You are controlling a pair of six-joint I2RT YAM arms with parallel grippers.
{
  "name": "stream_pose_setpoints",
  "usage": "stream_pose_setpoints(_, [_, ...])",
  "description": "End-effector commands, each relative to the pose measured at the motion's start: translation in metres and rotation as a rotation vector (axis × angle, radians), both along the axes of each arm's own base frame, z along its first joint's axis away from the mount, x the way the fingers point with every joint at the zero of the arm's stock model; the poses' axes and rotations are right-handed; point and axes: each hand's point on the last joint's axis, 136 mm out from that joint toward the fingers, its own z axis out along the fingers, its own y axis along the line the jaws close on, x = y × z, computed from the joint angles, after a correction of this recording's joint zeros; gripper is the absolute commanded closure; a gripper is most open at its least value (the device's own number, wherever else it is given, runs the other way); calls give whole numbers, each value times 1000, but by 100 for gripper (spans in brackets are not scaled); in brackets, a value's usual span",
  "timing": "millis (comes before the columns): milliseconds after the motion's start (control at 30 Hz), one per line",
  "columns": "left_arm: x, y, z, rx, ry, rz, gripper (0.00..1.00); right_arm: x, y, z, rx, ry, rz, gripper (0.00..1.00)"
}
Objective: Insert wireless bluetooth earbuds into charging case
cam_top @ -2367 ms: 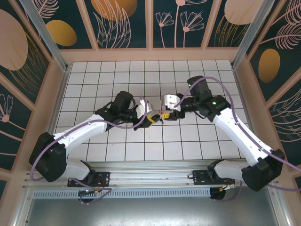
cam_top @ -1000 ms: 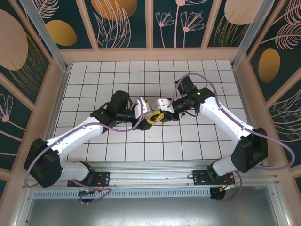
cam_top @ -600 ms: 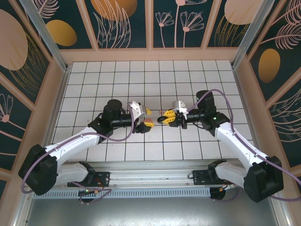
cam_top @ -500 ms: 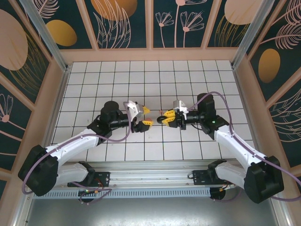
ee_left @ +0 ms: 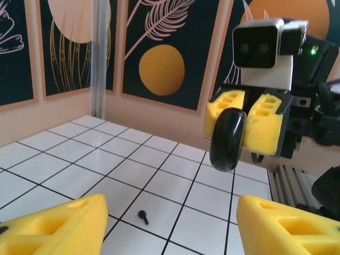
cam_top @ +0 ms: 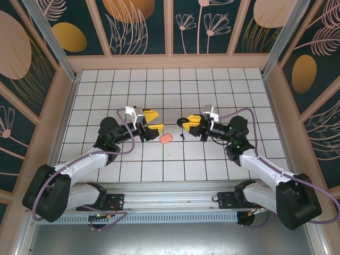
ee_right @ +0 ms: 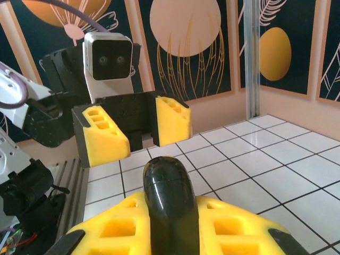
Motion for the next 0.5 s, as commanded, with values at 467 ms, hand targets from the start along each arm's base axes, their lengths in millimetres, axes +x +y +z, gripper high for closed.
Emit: stream_pose_setpoints(467, [-20, 7, 42, -212, -47, -108, 38, -16, 8, 39, 183, -58, 68, 84])
